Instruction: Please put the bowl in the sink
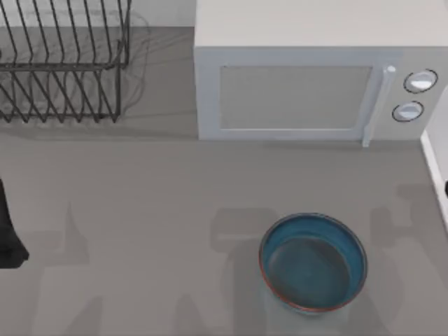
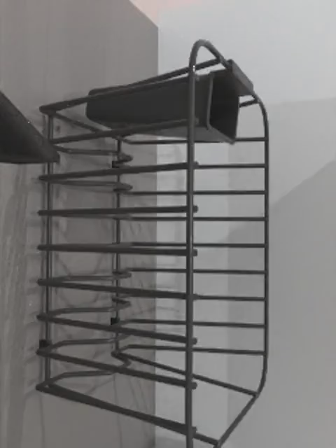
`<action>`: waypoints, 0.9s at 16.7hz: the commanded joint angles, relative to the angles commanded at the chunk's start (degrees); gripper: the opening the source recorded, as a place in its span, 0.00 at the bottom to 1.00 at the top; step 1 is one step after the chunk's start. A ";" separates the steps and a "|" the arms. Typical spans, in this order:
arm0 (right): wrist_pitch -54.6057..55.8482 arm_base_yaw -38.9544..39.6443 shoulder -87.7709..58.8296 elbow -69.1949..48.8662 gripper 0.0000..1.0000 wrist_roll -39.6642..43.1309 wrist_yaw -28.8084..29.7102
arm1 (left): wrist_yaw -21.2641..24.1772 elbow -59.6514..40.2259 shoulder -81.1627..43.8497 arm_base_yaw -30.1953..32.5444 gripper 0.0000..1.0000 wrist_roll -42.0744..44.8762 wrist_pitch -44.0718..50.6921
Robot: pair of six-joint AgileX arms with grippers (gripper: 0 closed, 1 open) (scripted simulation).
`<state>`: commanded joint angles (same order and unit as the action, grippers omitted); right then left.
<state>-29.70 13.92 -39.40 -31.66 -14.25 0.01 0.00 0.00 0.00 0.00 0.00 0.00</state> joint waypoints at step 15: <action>-38.59 18.15 -55.46 -41.47 1.00 -18.47 0.01 | 0.00 0.00 0.00 0.00 1.00 0.00 0.00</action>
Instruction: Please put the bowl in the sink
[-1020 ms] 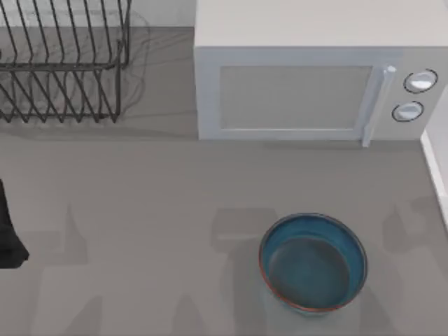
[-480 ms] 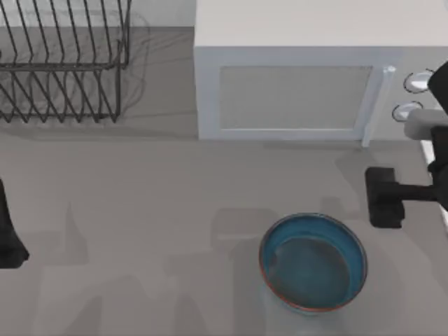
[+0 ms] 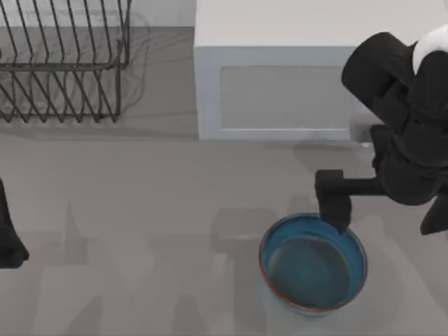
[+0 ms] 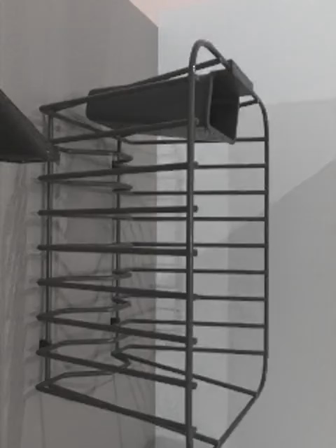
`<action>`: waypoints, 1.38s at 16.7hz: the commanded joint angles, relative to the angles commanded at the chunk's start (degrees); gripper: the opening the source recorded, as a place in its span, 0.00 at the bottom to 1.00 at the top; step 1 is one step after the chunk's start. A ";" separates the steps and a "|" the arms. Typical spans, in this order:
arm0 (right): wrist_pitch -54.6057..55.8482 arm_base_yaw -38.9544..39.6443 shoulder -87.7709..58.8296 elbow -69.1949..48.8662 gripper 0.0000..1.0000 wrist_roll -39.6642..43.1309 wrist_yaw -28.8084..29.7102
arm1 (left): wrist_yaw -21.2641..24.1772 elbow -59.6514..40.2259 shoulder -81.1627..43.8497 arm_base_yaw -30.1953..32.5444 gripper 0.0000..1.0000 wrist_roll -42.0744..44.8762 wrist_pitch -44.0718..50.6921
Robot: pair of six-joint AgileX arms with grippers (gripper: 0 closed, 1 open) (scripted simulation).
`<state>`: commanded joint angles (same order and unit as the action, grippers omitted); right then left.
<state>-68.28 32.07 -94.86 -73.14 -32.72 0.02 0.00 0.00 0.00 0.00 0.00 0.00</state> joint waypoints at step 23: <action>22.95 0.20 -7.38 15.57 0.77 -0.31 0.02 | 0.00 0.00 0.00 0.00 1.00 0.00 0.00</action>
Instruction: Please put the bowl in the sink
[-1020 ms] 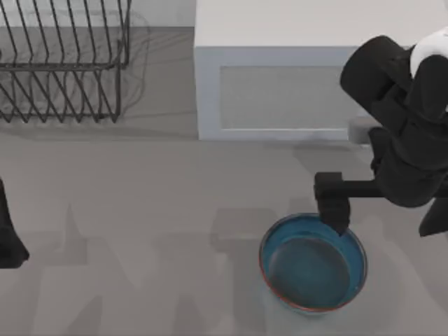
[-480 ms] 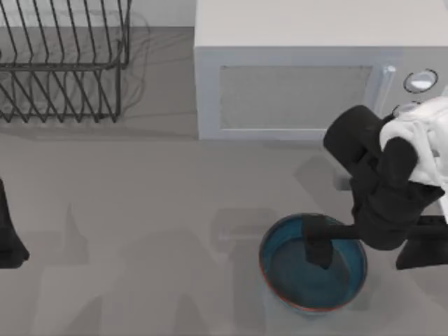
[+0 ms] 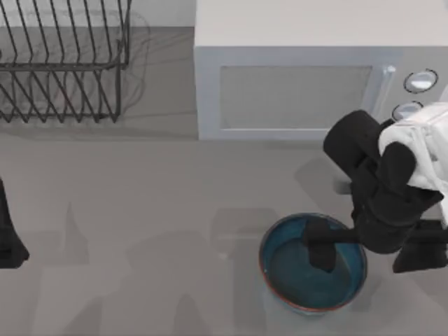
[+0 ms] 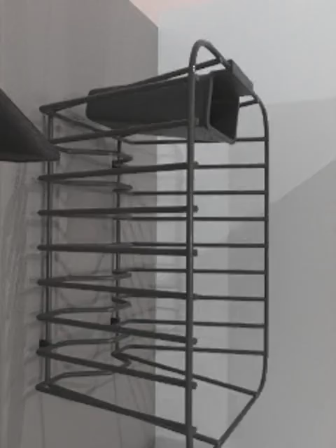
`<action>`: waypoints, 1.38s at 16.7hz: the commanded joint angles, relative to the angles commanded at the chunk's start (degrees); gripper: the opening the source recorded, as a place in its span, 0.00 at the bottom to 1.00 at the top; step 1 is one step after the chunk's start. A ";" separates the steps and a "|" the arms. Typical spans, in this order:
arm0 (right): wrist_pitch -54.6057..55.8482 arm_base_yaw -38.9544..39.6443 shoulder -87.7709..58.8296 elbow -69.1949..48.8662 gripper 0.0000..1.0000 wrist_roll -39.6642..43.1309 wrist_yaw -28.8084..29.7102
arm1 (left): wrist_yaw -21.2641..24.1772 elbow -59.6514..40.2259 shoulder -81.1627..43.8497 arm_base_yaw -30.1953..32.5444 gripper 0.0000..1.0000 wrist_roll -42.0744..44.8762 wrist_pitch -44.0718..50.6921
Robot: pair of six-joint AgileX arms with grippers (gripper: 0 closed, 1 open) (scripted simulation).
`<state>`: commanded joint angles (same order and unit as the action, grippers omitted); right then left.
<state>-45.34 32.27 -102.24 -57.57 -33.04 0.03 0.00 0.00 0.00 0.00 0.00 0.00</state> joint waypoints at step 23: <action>-4.28 0.21 0.69 -4.05 0.00 0.04 0.04 | 0.00 0.00 0.00 0.00 1.00 0.00 0.00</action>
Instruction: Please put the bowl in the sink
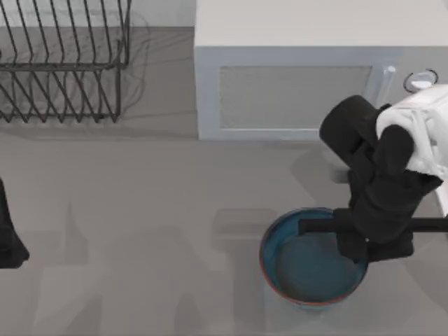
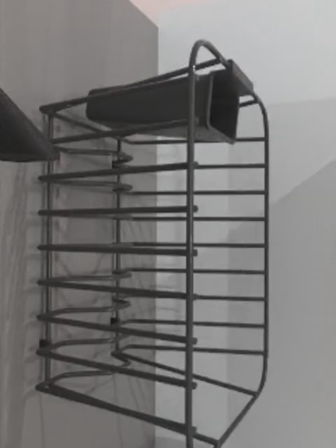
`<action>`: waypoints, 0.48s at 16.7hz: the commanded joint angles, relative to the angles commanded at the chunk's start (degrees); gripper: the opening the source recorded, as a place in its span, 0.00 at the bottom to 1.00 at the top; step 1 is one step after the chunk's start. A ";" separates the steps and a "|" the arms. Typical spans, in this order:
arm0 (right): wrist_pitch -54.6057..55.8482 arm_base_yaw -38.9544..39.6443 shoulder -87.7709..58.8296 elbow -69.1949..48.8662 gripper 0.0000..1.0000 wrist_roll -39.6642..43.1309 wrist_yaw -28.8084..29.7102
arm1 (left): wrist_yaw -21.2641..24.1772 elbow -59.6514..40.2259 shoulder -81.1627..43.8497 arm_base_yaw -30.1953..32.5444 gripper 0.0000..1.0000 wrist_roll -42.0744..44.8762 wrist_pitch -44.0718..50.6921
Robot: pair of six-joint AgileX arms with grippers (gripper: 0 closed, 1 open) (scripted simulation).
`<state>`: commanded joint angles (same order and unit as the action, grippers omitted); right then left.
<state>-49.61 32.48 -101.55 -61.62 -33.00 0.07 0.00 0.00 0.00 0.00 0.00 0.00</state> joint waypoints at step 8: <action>-26.54 -0.39 5.55 -19.24 0.00 0.23 -0.02 | 0.00 0.00 0.00 0.00 1.00 0.00 0.00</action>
<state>-76.16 32.09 -95.99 -80.85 -32.76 0.06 0.00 0.00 0.00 0.00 0.00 0.00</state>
